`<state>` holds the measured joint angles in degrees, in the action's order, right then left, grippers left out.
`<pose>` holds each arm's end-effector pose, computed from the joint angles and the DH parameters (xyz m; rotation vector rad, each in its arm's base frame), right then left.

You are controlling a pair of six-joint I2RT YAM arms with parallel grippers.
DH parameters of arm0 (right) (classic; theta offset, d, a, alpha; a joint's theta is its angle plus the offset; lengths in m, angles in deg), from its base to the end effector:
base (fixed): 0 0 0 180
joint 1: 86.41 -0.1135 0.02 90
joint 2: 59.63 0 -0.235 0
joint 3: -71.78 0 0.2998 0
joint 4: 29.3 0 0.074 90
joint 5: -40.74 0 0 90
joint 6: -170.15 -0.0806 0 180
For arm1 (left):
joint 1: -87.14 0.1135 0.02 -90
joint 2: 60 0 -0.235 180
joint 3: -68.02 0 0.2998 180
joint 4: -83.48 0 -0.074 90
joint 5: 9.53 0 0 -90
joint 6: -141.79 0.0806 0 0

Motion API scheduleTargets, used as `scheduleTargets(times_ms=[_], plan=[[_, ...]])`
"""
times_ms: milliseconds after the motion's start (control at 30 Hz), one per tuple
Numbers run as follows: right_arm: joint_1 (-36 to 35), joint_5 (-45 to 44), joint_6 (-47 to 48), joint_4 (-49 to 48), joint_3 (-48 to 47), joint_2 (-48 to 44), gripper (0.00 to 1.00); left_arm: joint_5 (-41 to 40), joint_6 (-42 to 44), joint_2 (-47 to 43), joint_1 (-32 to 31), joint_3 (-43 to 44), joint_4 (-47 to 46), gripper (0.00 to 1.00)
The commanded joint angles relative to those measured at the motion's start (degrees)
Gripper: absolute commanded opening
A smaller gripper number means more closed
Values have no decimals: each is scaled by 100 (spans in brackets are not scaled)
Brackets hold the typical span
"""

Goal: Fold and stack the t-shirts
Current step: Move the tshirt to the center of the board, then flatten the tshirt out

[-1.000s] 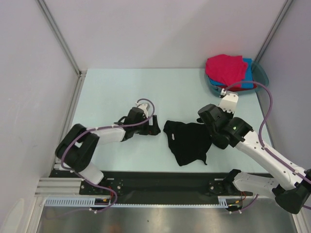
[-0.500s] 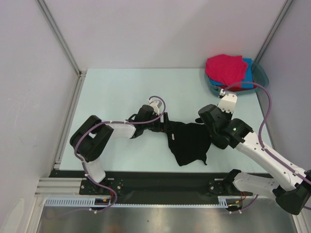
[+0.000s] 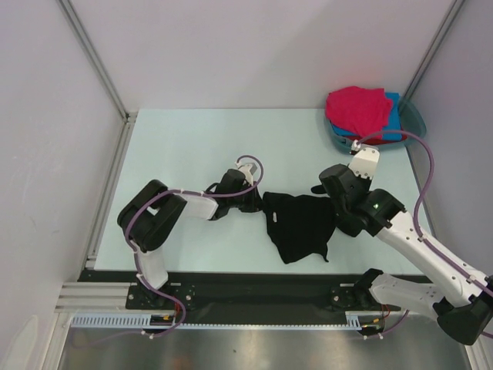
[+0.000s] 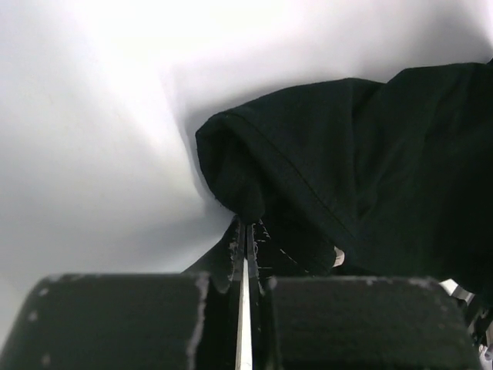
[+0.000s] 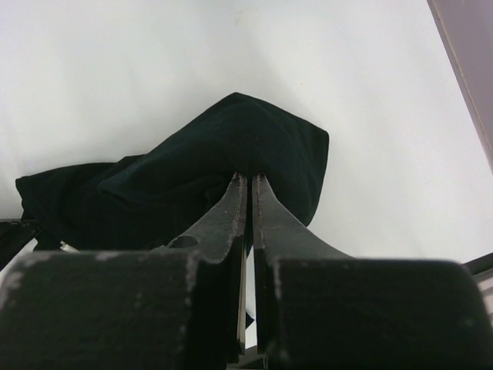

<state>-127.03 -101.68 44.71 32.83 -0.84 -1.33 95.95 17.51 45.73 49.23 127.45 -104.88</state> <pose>0.2463 0.1271 0.2963 0.2915 2.0324 -0.3028 0.3106 -0.2692 0.0297 0.2340 2.3810 -0.9490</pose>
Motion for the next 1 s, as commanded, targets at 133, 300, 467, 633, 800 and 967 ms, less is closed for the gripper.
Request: scheduleTargets(times_ms=[133,300,467,633,800,967], plan=[[-86,136,266,-331,-79,-389,0,-396,561,-1132,-14,-77,433,0],[-315,206,143,-23,-202,-942,0,-1204,1028,-2652,-6,28,1846,0],[-464,724,81,171,-273,-1093,0,-1487,1134,-4068,-6,125,2744,0],[-841,1094,-190,407,7,-1005,0,-2127,1029,-5219,-6,46,3887,0],[-1657,1268,-936,540,394,-856,0,-3585,941,-6028,-6,318,5483,0],[-2607,1165,-1807,688,676,-365,0,-4650,721,-6407,-6,574,6392,0]])
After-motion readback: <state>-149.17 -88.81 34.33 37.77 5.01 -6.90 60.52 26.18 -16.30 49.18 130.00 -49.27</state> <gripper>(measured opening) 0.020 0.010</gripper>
